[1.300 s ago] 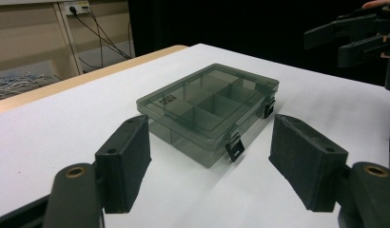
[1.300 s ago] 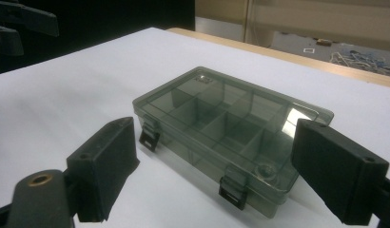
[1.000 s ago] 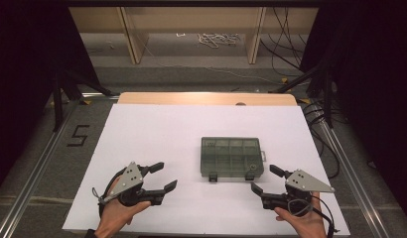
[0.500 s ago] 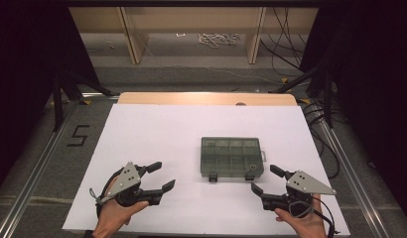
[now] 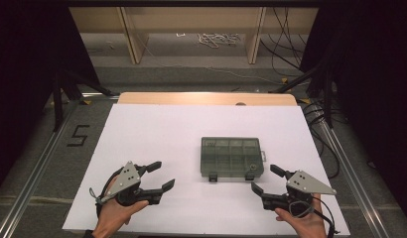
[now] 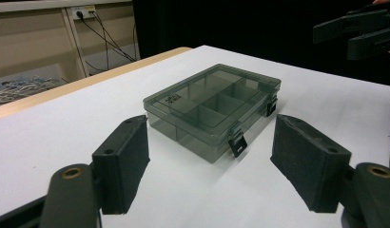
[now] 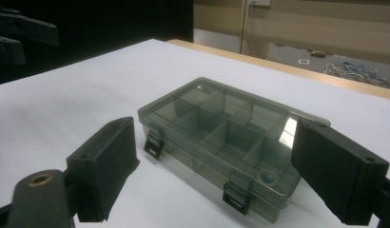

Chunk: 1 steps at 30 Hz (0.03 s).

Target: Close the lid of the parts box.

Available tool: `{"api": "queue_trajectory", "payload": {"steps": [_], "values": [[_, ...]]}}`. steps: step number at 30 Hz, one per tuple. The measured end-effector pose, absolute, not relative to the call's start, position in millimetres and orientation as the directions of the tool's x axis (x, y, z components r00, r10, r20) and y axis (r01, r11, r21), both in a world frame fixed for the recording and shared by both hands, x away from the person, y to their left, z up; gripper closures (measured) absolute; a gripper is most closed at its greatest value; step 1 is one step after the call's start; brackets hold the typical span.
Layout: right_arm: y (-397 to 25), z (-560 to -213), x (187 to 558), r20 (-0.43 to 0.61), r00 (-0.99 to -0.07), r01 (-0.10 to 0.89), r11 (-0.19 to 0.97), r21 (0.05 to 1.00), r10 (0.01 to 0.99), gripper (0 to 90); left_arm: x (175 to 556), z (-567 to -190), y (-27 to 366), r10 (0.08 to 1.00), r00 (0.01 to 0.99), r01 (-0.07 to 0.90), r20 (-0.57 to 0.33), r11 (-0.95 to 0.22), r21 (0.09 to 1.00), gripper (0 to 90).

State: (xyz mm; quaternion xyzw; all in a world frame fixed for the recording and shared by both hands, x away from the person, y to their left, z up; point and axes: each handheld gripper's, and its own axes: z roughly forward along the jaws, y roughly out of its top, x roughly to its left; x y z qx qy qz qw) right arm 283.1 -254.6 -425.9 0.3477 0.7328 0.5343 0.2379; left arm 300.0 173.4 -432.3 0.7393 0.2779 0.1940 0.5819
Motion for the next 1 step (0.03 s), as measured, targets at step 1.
{"api": "queue_trajectory", "payload": {"steps": [1], "values": [[-254.7,-425.9,283.1,0.023,-0.645,0.256,0.187,0.949,0.764,16.1,300.0,-432.3,173.4,0.637,0.77,0.185,-0.037,-0.168,0.968,27.9]]}}
